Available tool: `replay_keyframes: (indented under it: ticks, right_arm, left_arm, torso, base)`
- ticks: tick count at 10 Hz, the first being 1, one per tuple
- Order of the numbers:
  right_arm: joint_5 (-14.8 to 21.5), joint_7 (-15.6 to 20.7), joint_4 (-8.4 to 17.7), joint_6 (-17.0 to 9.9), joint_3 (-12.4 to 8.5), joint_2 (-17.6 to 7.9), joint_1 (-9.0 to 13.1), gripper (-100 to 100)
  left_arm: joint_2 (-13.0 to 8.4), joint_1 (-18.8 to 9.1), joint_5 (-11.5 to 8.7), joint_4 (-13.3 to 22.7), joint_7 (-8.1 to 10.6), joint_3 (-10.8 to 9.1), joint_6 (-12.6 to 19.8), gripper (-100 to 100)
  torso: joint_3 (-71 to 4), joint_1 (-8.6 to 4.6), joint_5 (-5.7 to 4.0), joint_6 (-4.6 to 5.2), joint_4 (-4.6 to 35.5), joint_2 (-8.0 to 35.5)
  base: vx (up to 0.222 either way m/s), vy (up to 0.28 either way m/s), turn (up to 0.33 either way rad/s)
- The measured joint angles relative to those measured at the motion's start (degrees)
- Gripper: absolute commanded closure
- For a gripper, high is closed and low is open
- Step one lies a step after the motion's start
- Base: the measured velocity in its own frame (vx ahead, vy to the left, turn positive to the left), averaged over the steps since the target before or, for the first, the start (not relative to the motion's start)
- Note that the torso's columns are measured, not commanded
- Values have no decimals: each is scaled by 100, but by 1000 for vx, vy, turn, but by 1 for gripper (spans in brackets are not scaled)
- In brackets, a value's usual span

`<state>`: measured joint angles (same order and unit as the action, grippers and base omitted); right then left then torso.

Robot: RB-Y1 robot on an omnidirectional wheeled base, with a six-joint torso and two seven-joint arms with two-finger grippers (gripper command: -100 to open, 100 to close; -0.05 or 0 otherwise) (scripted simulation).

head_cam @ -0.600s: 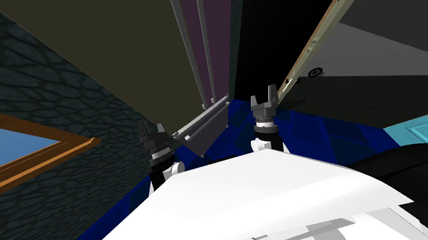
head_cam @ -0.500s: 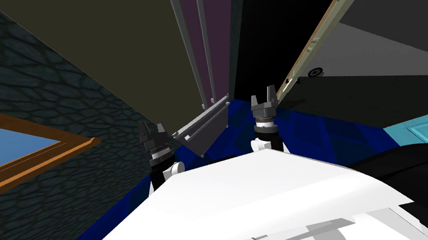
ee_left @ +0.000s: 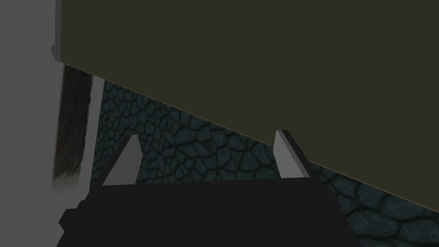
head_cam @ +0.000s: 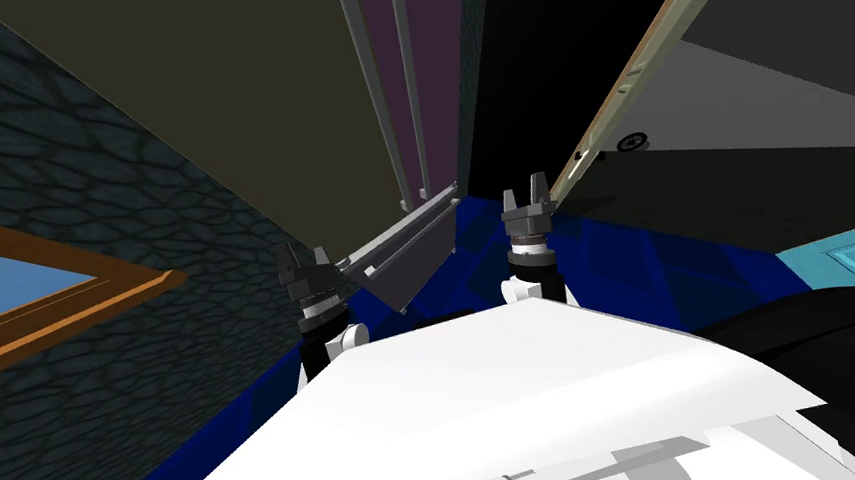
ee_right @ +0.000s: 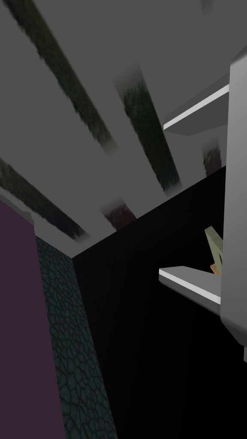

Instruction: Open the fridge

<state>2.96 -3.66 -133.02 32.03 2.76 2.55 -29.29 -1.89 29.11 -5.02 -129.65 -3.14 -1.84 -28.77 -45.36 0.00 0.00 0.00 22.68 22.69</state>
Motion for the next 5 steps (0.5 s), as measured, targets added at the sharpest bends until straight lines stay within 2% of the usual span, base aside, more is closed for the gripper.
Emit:
replay_keyframes:
  ticks: [3, 4, 5]
  right_arm:
    - [0, 0, 0, 0, 0, 0, 0, 0]
    - [0, 0, 0, 0, 0, 0, 0, 0]
    - [0, 0, 2, 0, 0, 0, -1, 0]
  left_arm:
    - [0, 0, 0, 0, 0, 0, 0, 0]
    - [0, 0, 0, 0, 0, 0, 0, -100]
    - [-123, -29, -8, 43, 12, 10, -15, -100]
  torso:
    - [-2537, 0, 0, 0, 1269, 1270]
    - [-3383, 0, 0, 0, 1692, 1693]
    - [-3784, -7, -2, 1, 1878, 1874]
  base:
    - [0, 0, 0]
    - [47, -25, -54]
    - [73, -62, -58]
